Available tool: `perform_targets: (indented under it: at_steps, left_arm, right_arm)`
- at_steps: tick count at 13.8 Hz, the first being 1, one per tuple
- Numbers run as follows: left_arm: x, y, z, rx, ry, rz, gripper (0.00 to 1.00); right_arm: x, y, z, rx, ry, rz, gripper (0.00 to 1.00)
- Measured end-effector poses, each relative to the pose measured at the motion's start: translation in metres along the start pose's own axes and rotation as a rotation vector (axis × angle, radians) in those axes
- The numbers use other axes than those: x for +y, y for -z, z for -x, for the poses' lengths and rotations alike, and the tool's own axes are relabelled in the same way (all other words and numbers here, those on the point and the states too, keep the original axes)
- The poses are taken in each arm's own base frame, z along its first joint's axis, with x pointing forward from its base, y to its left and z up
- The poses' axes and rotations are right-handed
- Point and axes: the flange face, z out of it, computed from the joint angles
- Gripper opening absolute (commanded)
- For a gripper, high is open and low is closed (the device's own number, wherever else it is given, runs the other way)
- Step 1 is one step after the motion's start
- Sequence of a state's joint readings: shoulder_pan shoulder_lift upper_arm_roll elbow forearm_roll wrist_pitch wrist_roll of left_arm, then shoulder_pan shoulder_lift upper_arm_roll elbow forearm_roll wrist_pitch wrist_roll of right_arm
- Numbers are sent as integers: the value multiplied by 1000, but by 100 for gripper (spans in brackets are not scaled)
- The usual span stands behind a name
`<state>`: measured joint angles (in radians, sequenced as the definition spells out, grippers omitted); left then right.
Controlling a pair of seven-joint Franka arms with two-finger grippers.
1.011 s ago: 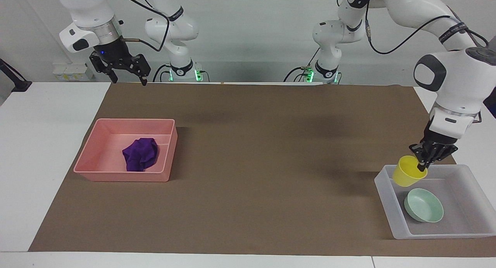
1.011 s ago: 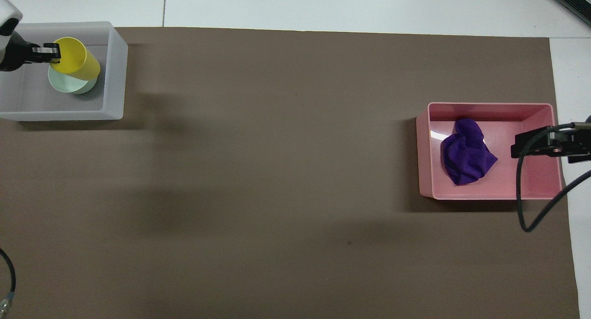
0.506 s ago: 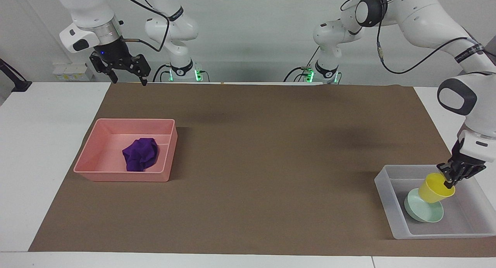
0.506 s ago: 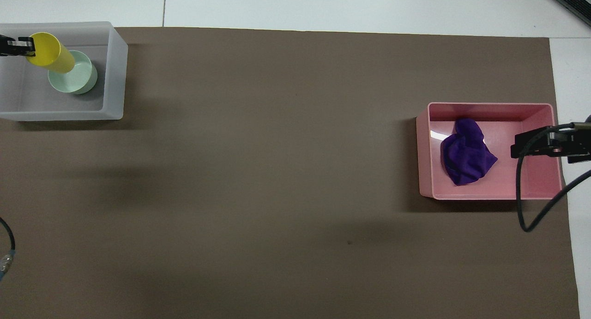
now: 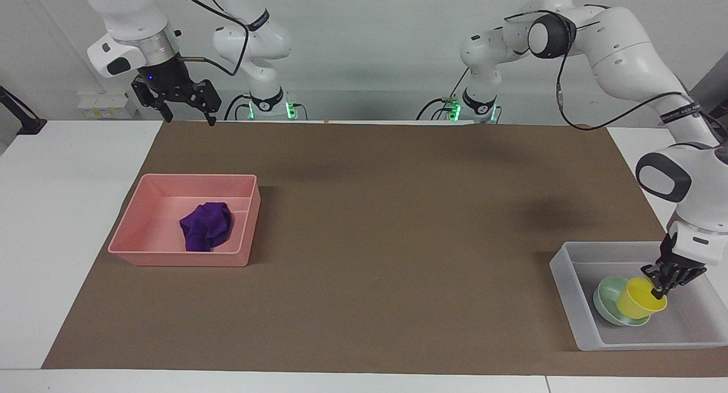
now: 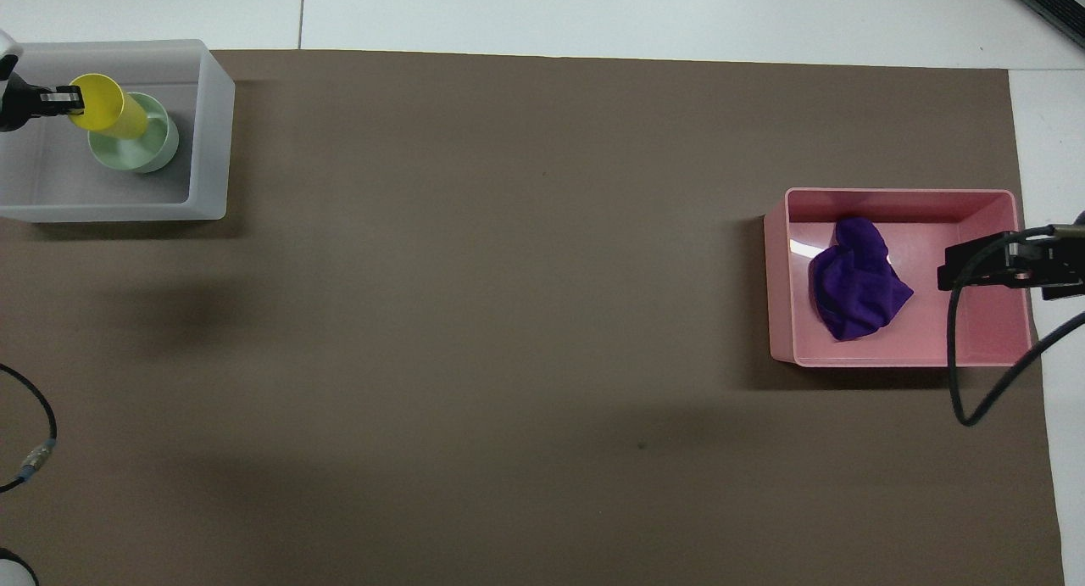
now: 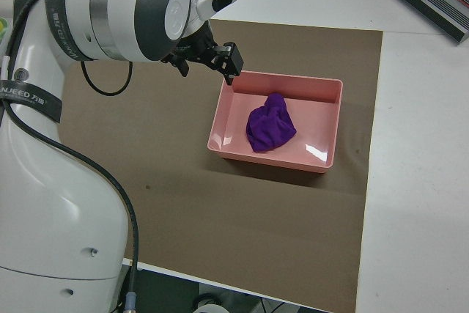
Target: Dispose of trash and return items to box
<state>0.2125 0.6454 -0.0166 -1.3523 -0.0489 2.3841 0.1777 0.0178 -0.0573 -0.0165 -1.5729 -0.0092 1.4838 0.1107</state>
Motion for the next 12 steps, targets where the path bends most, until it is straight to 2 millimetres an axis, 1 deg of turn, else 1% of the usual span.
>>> perform_targets:
  at_steps: [1,2,3,4,5,7,8,9,10,12]
  left_arm:
    - [2,-6,5,-5,3,7,0]
    - [4,-11,9,-13,8,15,10]
    - [5,-15,12,-20,13,22,43]
    - [6,-15,13,-23,14,26,88]
    - [7,-14,13,-24,14,27,100]
    - [11,-3,9,-16,8,30,100]
    - [15,9,6,-15,2,32,100]
    - [22,25,3,-21,-10,39,100]
    - [34,45,-1,-30,-28,48,100]
    - [69,91,-5,-49,-76,70,100]
  right_arm:
    - [0,0,0,0,0,0,100]
    - [0,-1,0,-1,0,0,100]
    - [0,-1,0,0,0,0,100]
    - [0,-1,-1,2,0,0,100]
    - [0,-2,-1,2,0,0,100]
    - [0,-2,-1,1,0,0,100]
    - [0,-2,-1,1,0,0,100]
    - [0,-2,-1,1,0,0,100]
    - [0,-3,-1,1,0,0,100]
    - [0,-3,-1,-1,0,0,100]
